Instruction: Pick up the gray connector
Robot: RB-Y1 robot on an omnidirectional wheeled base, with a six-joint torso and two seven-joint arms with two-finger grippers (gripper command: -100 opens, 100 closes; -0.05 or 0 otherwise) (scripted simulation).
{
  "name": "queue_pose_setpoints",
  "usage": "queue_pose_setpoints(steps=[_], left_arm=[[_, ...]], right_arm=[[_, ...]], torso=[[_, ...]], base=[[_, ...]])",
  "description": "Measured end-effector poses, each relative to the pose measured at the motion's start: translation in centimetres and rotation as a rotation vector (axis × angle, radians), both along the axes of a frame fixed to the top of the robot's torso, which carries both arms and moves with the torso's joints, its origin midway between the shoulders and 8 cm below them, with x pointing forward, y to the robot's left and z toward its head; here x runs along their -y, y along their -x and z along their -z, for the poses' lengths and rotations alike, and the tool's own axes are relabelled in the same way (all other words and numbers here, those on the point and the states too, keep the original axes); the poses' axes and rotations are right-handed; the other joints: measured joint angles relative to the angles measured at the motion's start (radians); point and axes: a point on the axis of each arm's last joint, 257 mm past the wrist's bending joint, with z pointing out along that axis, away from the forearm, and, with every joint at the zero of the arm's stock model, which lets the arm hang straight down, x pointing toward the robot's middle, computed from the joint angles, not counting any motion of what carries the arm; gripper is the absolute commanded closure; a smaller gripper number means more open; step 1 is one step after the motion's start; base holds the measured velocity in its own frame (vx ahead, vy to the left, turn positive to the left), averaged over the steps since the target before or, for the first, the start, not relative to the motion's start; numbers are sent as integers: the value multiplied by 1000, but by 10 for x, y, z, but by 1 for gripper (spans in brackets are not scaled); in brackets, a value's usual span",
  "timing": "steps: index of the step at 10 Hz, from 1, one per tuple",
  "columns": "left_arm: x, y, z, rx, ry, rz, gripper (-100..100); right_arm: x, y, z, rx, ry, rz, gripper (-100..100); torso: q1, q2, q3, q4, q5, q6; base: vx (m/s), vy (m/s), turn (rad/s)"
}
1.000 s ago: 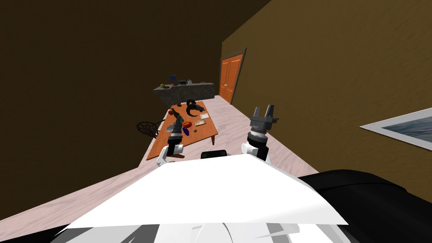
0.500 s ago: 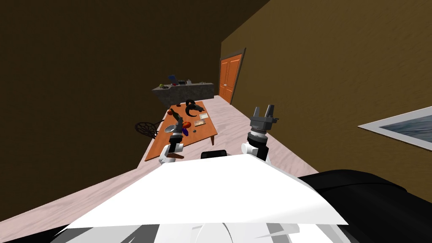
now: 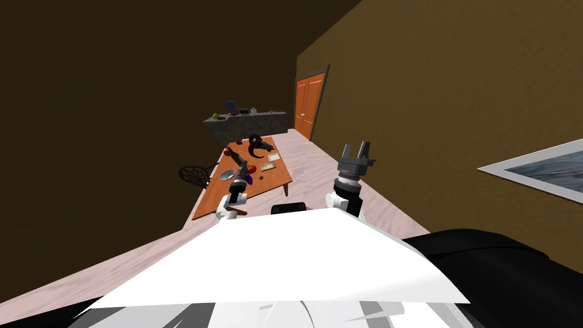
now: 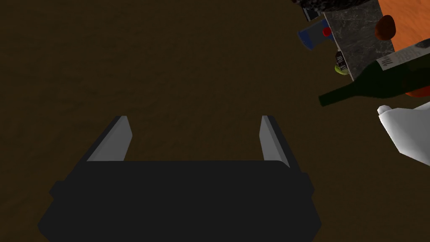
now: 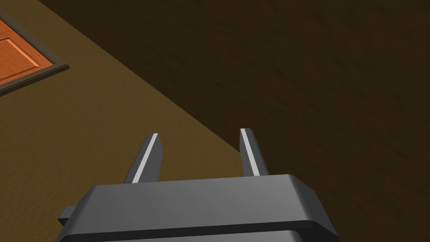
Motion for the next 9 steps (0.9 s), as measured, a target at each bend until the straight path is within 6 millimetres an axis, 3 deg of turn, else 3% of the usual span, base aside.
queue_pose_setpoints(steps=[4,9], left_arm=[[-22,-10,26,-72,-19,-51,-100],[-51,-14,76,-190,-23,-117,-100]], right_arm=[[0,0,0,0,0,0,0],[0,0,0,0,0,0,0]], torso=[[0,0,0,0,0,0],[0,0,0,0,0,0]], base=[[10,-21,-36],[11,-24,-47]])
